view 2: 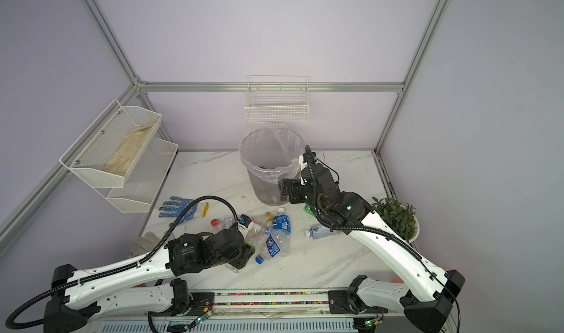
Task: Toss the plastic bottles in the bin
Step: 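Lift the green-labelled bottle with the left gripper and carry it over the bin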
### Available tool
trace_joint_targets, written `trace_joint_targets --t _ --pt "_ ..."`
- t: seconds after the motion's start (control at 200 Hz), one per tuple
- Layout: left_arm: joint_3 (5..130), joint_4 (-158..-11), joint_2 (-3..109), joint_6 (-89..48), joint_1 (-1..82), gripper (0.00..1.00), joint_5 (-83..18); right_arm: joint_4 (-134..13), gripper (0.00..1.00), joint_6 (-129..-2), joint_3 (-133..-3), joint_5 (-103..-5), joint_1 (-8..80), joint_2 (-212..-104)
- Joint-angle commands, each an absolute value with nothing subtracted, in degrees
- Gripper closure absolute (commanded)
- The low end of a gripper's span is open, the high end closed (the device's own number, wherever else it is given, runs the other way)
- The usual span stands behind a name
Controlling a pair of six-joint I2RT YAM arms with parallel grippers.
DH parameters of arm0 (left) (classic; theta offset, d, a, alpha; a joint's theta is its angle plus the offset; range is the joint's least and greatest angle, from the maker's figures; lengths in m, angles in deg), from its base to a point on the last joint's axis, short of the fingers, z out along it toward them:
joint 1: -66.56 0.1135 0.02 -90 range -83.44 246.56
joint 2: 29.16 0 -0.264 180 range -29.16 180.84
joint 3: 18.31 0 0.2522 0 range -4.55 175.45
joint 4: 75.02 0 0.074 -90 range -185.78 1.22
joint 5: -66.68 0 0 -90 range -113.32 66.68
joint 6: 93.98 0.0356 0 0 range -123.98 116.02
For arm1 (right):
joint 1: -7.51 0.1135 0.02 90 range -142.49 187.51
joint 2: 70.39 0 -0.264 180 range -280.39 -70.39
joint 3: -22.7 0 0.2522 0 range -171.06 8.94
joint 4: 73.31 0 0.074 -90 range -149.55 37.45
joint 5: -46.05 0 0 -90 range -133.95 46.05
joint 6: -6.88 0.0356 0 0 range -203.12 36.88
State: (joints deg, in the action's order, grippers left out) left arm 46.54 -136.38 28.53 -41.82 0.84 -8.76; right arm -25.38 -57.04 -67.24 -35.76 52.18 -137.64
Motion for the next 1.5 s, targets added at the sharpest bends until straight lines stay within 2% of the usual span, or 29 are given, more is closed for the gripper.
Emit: trace_joint_targets --t 0.0,0.37,1.005,1.495 --pt "54.63 -135.78 26.57 -38.69 0.55 0.62 -5.32 -25.63 0.03 -56.58 -66.25 -34.45 52.28 -136.24" --pt "63.27 -134.59 26.20 -31.64 0.59 0.62 1.37 -25.71 0.03 -56.40 -64.58 -34.37 52.25 -135.41" --pt "82.01 -123.23 30.73 -9.68 0.66 0.61 9.13 -26.13 0.03 -55.53 -59.76 -33.82 52.29 -132.67" --pt "87.72 -114.72 35.61 -2.79 4.33 0.59 5.47 -26.23 0.03 -54.05 -55.85 -33.04 52.25 -130.18"
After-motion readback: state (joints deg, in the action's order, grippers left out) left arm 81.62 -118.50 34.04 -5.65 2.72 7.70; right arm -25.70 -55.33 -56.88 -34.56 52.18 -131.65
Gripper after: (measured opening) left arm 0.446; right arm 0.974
